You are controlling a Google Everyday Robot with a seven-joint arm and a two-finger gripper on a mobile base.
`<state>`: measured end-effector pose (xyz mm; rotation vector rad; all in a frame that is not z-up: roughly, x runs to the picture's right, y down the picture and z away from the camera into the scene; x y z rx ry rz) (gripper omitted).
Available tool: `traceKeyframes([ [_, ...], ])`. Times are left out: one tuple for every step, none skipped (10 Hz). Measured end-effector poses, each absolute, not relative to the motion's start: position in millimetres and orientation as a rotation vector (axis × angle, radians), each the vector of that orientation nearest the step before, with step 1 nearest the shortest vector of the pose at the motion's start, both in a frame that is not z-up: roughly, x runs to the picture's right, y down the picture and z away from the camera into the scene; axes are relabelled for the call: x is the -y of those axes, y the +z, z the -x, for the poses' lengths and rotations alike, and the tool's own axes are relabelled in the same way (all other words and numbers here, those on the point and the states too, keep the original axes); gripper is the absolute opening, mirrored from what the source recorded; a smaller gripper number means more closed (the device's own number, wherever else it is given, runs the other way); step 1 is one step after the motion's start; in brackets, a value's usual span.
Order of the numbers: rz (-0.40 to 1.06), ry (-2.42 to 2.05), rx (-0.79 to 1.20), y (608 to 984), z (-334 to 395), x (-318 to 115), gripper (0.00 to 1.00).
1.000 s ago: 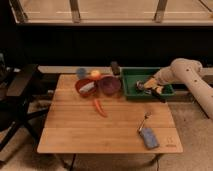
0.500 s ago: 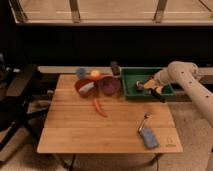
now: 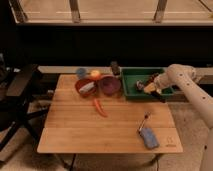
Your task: Place brush in plastic cup
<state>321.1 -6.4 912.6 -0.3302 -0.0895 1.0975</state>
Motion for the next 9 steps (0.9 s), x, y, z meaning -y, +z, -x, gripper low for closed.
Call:
traceKeyframes([
  [0.349, 1.117, 0.083, 919, -321, 2, 0.65],
  [0.365, 1.133, 0.078, 924, -321, -2, 0.65],
  [0.383, 1.152, 0.071, 928, -322, -5, 0.65],
  [0.389, 1.164, 0.07, 930, -324, -7, 0.65],
  [0.397, 1.173, 0.067, 932, -324, -8, 0.6],
  [0.402, 1.174, 0.067, 933, -324, -9, 0.5],
  [0.403, 1.172, 0.066, 932, -324, -9, 0.4],
  [0.404, 1.17, 0.065, 932, -323, -9, 0.32],
  [0.407, 1.161, 0.064, 932, -321, -10, 0.2],
])
